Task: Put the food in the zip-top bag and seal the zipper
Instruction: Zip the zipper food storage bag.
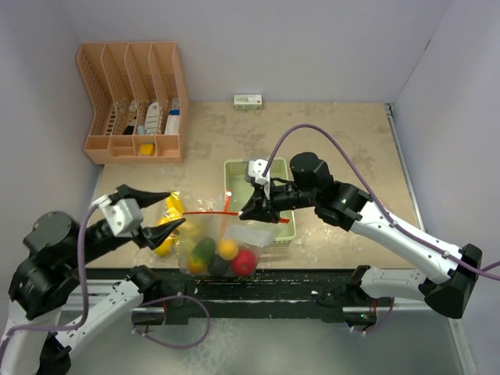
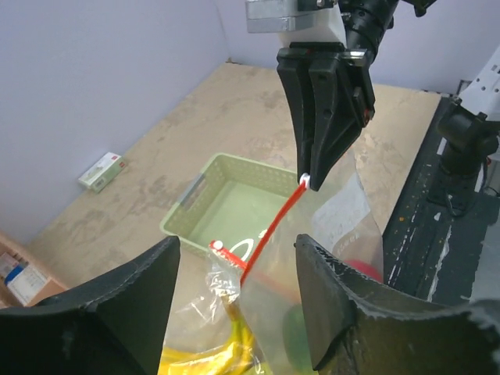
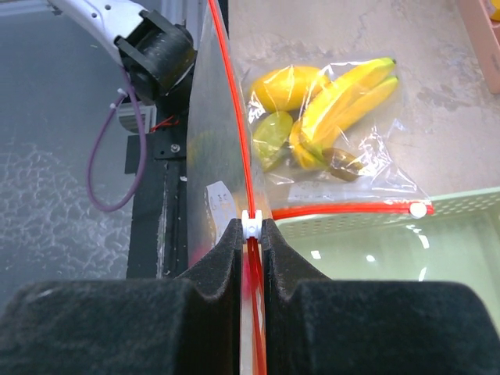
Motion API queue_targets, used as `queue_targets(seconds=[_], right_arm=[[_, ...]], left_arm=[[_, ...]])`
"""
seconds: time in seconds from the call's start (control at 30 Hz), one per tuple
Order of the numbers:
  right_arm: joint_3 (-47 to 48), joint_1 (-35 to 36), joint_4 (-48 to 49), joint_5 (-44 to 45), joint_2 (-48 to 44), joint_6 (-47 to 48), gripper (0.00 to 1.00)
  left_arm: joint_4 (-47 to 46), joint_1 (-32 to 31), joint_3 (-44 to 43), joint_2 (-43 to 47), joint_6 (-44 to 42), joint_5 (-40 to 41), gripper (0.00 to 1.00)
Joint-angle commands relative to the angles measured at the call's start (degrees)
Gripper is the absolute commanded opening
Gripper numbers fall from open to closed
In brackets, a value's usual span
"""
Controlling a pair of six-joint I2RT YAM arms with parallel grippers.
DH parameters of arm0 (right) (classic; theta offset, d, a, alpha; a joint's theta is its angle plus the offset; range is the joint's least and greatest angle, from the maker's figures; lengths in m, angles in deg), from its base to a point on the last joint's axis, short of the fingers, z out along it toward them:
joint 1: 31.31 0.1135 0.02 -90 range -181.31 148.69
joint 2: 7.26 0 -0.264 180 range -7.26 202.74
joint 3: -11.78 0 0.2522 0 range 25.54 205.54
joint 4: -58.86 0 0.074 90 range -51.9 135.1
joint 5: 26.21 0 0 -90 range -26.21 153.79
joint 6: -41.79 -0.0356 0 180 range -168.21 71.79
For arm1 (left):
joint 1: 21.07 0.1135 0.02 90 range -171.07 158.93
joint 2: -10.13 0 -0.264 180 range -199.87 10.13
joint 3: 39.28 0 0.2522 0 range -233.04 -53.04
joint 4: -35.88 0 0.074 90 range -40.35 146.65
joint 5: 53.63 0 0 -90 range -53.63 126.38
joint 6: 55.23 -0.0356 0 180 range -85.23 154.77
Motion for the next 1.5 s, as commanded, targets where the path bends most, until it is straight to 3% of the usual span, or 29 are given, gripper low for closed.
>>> queue_targets(seconds=[0.0, 0.37, 0.73, 0.9, 1.17, 1.2, 1.23, 1.3, 1.33, 1.47], right_arm=[[1.44, -0.18, 2.26, -3.8, -1.4, 0.46, 0.0], [3.81, -0.16, 0.49, -3.52, -1.15, 1.9, 0.0], [4.19, -0.16, 0.47, -2.82, -0.52, 1.87, 0.0], [4.87, -0.16, 0.53, -2.44, -0.26, 1.9, 0.0], [6.17, -0.16, 0.07, -3.27, -0.26, 2.09, 0.0], [6.05, -0.16, 0.23, -3.33, -0.37, 2.06, 0.0], [6.01, -0.16, 0.37, -3.35, -0.49, 2.04, 0.0], [5.84, -0.16, 0.71, -3.12, -0.62, 1.93, 0.0], [5.76, -0.16, 0.79, -3.0, -0.6, 1.89, 0.0], [4.82, -0.16, 1.29, -1.48, -0.76, 1.82, 0.0]], left_arm=[[-4.53, -0.29, -3.07, -10.83, -2.78, -5.86, 0.66], [0.95, -0.27, -4.32, -27.47, -7.53, -19.49, 0.62], [1.45, -0.25, -2.77, -27.5, -7.81, -27.88, 0.66], [6.05, -0.27, -3.43, -31.45, -9.65, -27.81, 0.68], [5.77, -0.3, -1.24, -31.11, -9.18, -20.3, 0.66], [5.78, -0.3, -1.13, -31.25, -9.18, -20.12, 0.64], [5.76, -0.23, -1.08, -31.33, -9.12, -20.16, 0.55], [5.77, -0.25, -1.42, -31.72, -9.09, -19.78, 0.06], [5.81, -0.29, -1.69, -31.58, -8.94, -18.7, 0.0], [7.64, -0.28, -3.95, -30.14, -8.39, -9.77, 0.0]])
